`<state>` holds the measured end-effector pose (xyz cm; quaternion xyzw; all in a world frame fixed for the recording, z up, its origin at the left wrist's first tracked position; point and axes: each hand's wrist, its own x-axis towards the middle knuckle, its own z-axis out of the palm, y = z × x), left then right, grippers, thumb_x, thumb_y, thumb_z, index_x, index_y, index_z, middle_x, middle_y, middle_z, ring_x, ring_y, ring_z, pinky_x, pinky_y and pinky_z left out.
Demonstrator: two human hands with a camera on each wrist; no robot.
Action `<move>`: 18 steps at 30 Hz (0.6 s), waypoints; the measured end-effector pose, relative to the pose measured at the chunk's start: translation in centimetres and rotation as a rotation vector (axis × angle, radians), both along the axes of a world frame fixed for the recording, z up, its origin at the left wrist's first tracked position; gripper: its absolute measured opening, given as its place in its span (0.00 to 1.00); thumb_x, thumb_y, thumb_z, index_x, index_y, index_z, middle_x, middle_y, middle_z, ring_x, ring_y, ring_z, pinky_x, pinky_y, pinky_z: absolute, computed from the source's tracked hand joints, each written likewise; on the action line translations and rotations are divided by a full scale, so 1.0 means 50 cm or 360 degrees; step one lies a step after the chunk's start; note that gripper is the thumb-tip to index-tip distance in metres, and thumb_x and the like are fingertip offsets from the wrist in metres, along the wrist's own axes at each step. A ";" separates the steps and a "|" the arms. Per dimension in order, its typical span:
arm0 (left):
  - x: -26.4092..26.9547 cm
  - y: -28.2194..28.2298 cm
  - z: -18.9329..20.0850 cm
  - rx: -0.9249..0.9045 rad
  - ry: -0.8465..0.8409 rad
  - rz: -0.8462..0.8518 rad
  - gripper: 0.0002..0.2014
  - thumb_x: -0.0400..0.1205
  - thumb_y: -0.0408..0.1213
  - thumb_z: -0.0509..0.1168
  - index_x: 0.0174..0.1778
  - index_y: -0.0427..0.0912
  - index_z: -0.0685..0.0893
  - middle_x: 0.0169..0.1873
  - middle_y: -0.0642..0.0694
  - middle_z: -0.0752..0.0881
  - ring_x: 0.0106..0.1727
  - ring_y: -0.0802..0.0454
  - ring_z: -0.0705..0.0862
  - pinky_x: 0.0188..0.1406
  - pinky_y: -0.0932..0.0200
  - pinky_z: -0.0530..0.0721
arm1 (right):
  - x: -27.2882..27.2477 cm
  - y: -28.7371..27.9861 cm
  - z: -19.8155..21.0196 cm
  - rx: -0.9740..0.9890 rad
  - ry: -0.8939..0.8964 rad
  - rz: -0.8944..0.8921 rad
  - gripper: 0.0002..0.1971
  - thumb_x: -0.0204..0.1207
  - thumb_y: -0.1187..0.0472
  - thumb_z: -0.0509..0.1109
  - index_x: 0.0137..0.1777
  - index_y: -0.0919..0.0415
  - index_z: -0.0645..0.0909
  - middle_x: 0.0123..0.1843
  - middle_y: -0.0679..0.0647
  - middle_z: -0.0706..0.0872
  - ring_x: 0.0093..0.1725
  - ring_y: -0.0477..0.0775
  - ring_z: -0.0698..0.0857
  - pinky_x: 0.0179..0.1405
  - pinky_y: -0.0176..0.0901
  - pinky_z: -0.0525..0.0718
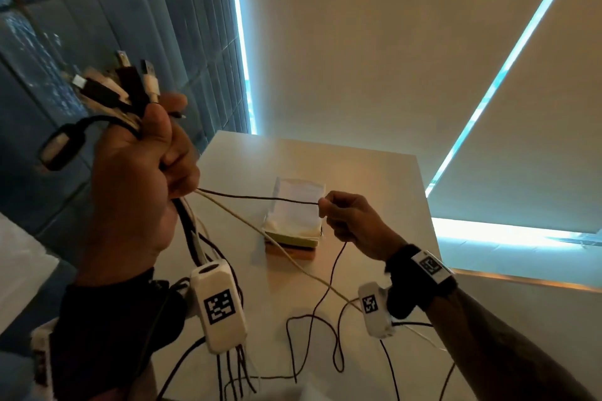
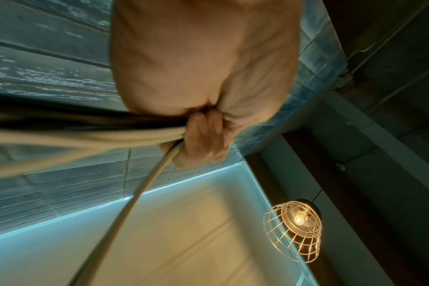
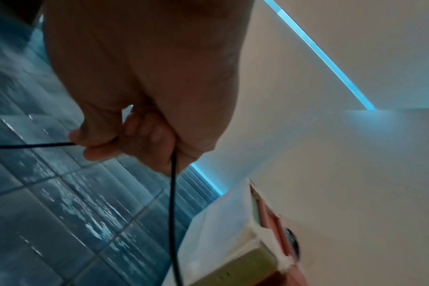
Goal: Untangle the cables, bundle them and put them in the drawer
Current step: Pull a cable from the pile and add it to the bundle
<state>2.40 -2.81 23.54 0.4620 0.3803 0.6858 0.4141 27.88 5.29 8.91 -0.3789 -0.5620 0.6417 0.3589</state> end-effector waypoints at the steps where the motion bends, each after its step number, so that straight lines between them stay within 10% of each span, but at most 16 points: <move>1: -0.001 -0.001 0.005 0.0009 0.0018 -0.0009 0.12 0.89 0.39 0.49 0.49 0.50 0.77 0.20 0.57 0.65 0.17 0.64 0.60 0.14 0.70 0.60 | -0.002 0.001 -0.011 0.0051 -0.0108 -0.0023 0.13 0.82 0.56 0.66 0.41 0.65 0.79 0.24 0.46 0.66 0.22 0.45 0.60 0.20 0.35 0.60; 7: 0.000 -0.003 -0.001 -0.0309 -0.0021 -0.0136 0.20 0.87 0.44 0.51 0.29 0.49 0.76 0.19 0.55 0.67 0.17 0.61 0.60 0.15 0.66 0.58 | -0.023 -0.003 -0.070 0.0152 -0.0469 -0.0270 0.13 0.81 0.57 0.68 0.40 0.66 0.83 0.20 0.39 0.77 0.20 0.39 0.69 0.20 0.26 0.67; 12: -0.024 -0.004 -0.016 -0.0394 -0.0202 -0.0248 0.14 0.87 0.44 0.50 0.43 0.42 0.76 0.18 0.56 0.66 0.15 0.63 0.61 0.12 0.69 0.61 | -0.009 -0.002 -0.136 0.0212 -0.0743 -0.0278 0.15 0.82 0.56 0.68 0.37 0.64 0.84 0.21 0.41 0.76 0.20 0.36 0.72 0.25 0.25 0.68; 18: -0.022 0.002 -0.017 -0.0411 -0.0282 -0.0183 0.19 0.87 0.43 0.50 0.28 0.48 0.70 0.16 0.56 0.65 0.13 0.63 0.60 0.12 0.69 0.57 | -0.016 -0.006 -0.169 0.0001 -0.0845 -0.0386 0.16 0.84 0.56 0.64 0.36 0.63 0.83 0.17 0.42 0.73 0.20 0.40 0.69 0.24 0.35 0.67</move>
